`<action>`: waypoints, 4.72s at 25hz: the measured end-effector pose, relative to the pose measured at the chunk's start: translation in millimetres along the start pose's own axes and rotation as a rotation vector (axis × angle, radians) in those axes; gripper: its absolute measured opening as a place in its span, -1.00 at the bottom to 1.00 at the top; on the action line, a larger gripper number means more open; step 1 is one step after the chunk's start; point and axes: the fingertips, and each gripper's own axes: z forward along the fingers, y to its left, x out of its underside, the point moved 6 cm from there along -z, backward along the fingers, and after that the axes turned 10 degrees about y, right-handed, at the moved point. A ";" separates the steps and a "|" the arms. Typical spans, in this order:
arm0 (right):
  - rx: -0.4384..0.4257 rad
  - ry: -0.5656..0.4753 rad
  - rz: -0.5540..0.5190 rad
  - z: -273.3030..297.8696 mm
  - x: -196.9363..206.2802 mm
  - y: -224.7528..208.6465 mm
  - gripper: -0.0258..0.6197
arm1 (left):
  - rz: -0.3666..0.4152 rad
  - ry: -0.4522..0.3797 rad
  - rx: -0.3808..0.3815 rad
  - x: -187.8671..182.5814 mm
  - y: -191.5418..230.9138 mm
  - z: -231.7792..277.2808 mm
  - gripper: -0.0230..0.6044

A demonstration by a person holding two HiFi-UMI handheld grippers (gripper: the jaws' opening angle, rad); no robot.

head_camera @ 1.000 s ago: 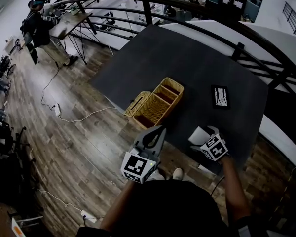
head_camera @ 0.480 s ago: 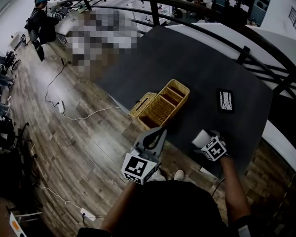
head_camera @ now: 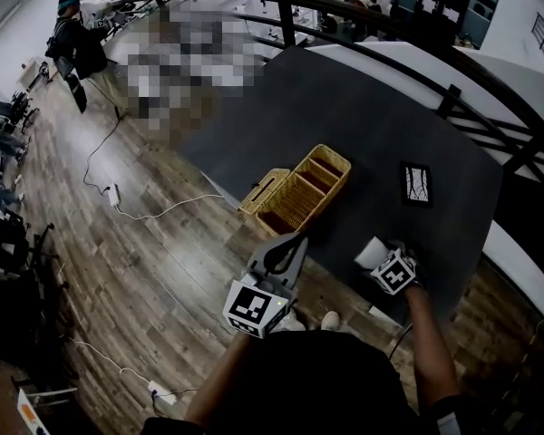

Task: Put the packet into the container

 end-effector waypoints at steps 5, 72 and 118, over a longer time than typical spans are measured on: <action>0.012 0.025 -0.007 -3.5 -1.1 1.6 0.35 | 0.002 0.002 -0.005 2.1 0.7 -3.5 -0.91; 0.043 -0.060 -0.130 25.5 -284.5 66.2 0.31 | -0.100 0.040 -0.478 39.0 65.3 -157.9 -0.91; -0.014 -1.053 -0.081 -206.1 -210.0 111.9 -0.91 | -0.051 -0.059 -0.327 5.6 53.7 -98.1 -0.91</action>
